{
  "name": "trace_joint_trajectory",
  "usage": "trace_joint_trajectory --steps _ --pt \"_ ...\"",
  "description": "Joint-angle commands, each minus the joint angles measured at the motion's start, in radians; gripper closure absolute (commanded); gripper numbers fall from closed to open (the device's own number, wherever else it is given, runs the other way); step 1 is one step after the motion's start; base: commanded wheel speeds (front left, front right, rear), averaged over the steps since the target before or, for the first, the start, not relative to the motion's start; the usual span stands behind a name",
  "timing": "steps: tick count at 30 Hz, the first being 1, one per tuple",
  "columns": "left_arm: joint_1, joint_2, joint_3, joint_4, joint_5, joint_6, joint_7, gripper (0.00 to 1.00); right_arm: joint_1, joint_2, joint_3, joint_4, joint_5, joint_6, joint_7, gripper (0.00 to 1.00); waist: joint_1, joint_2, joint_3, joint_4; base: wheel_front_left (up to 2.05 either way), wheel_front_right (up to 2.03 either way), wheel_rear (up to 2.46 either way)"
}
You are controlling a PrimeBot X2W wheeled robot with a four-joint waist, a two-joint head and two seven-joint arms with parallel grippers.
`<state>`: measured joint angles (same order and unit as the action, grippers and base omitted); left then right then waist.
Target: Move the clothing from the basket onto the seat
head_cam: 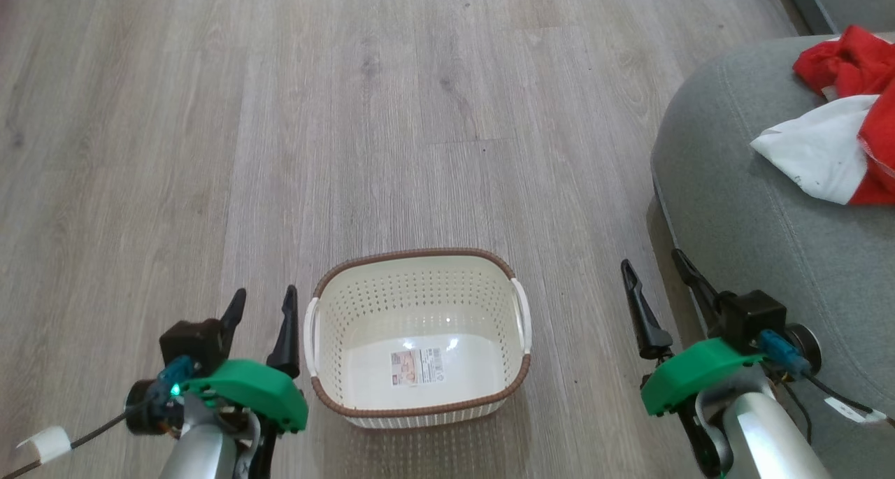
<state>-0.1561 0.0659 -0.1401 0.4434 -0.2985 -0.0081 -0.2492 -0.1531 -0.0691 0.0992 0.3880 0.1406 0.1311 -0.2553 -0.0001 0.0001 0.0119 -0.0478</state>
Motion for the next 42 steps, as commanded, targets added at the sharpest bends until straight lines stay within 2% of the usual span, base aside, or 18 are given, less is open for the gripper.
trace_joint_trajectory --steps 1,6,7,11,42 --pt "-0.014 0.003 0.047 -0.03 0.012 -0.008 -0.013 0.0 -0.021 -0.001 0.019 -0.029 -0.008 0.0 -0.006 0.0 0.0001 -0.0001 0.0 -0.002 0.0 0.0 0.0" --pt "-0.016 -0.003 0.062 -0.037 0.03 -0.023 -0.013 0.0 -0.023 -0.002 0.018 -0.03 -0.005 0.0 -0.006 0.0 0.0001 -0.0001 0.003 -0.004 0.0 0.0 0.0" --pt "0.012 -0.007 0.024 -0.003 0.027 -0.023 0.0 1.0 0.0 0.0 0.0 0.003 0.0 0.0 0.0 1.0 0.0001 -0.0001 0.003 -0.004 0.0 0.0 0.0" --pt "0.044 -0.009 0.017 0.049 0.023 -0.023 0.004 1.0 0.028 0.0 0.002 0.06 0.005 0.0 0.003 1.0 0.0001 -0.0001 0.003 -0.004 0.0 0.0 0.0" --pt "0.045 -0.01 0.076 -0.012 -0.308 -0.048 0.093 1.0 0.033 0.005 -0.052 0.009 0.369 0.0 0.094 1.0 0.0001 -0.0001 0.0 0.009 0.0 0.0 0.0"
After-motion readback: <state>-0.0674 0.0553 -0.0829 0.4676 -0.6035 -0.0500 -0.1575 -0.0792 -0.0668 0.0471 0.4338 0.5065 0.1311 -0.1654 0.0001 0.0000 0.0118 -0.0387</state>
